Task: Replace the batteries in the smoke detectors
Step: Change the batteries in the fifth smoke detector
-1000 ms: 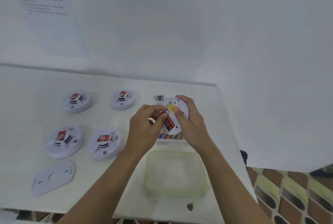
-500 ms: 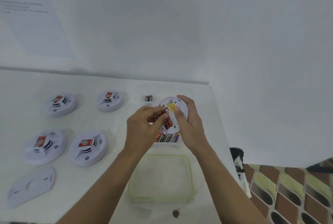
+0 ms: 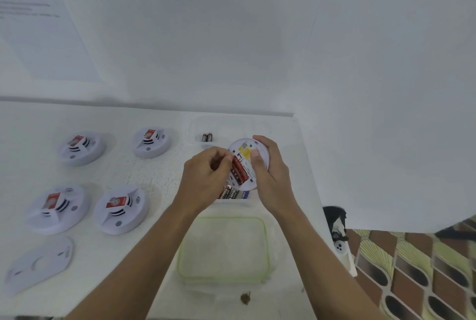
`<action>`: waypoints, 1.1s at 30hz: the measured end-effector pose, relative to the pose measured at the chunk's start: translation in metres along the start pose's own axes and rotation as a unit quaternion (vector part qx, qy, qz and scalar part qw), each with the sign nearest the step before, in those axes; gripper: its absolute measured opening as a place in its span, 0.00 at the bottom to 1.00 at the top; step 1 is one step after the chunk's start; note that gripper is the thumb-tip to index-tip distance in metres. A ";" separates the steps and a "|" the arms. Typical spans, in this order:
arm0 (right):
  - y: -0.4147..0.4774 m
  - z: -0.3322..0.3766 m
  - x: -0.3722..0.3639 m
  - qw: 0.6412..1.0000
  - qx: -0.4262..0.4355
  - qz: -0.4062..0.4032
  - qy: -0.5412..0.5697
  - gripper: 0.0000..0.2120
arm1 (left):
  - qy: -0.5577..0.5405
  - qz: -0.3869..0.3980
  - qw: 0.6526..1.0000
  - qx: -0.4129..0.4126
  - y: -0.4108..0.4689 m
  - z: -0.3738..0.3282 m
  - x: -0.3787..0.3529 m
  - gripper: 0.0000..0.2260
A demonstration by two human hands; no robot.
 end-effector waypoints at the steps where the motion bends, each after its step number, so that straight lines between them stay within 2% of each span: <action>1: -0.001 -0.001 0.000 1.000 0.001 -0.001 -0.002 0.12 | -0.005 -0.001 1.000 0.002 0.000 0.000 -0.001 0.06; 8: -0.004 -0.004 0.008 1.000 0.004 -0.008 -0.008 0.13 | -0.037 -0.021 0.999 0.023 0.001 -0.007 -0.002 0.11; 11: -0.003 -0.007 0.010 0.999 0.002 -0.024 -0.032 0.13 | -0.127 -0.013 0.990 0.056 0.004 -0.005 -0.003 0.09; 13: -0.004 -0.009 0.014 0.998 -0.002 -0.049 -0.043 0.12 | -0.143 -0.033 0.988 0.053 0.006 -0.004 0.004 0.06; 16: -0.009 -0.011 0.022 0.996 -0.014 -0.088 -0.013 0.12 | -0.024 -0.035 0.999 0.003 0.011 -0.006 0.017 0.02; 18: -0.011 -0.012 0.025 0.995 -0.020 -0.099 0.005 0.12 | 0.097 0.025 0.994 -0.031 0.012 -0.007 0.016 0.03; 21: -0.011 -0.012 0.026 0.993 -0.026 -0.111 0.025 0.10 | 0.254 0.128 0.958 -0.030 0.016 0.007 0.006 0.06; 23: -0.010 -0.012 0.026 0.992 -0.031 -0.119 0.041 0.09 | 0.290 0.155 0.944 -0.013 0.017 0.017 0.003 0.09; 25: -0.010 -0.012 0.026 0.991 -0.036 -0.121 0.050 0.09 | 0.302 0.146 0.942 -0.014 0.018 0.022 0.003 0.12; 27: -0.010 -0.012 0.026 0.990 -0.038 -0.122 0.056 0.09 | 0.287 0.107 0.951 -0.043 0.017 0.020 0.004 0.13; 30: -0.009 -0.011 0.025 0.990 -0.040 -0.122 0.059 0.09 | 0.175 0.037 0.977 -0.116 0.011 0.004 0.005 0.09; 33: -0.008 -0.010 0.024 0.990 -0.036 -0.121 0.057 0.09 | 0.092 0.049 0.979 -0.177 0.000 -0.014 -0.005 0.11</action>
Point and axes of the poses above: each hand's wrist, its own y-axis towards the middle knuckle, its own x-axis out of the back of the hand, z = x × y, the point moved 5 cm from there along y, towards the middle knuckle, and after that the axes turned 9 degrees about -y, right-handed, at the moved point
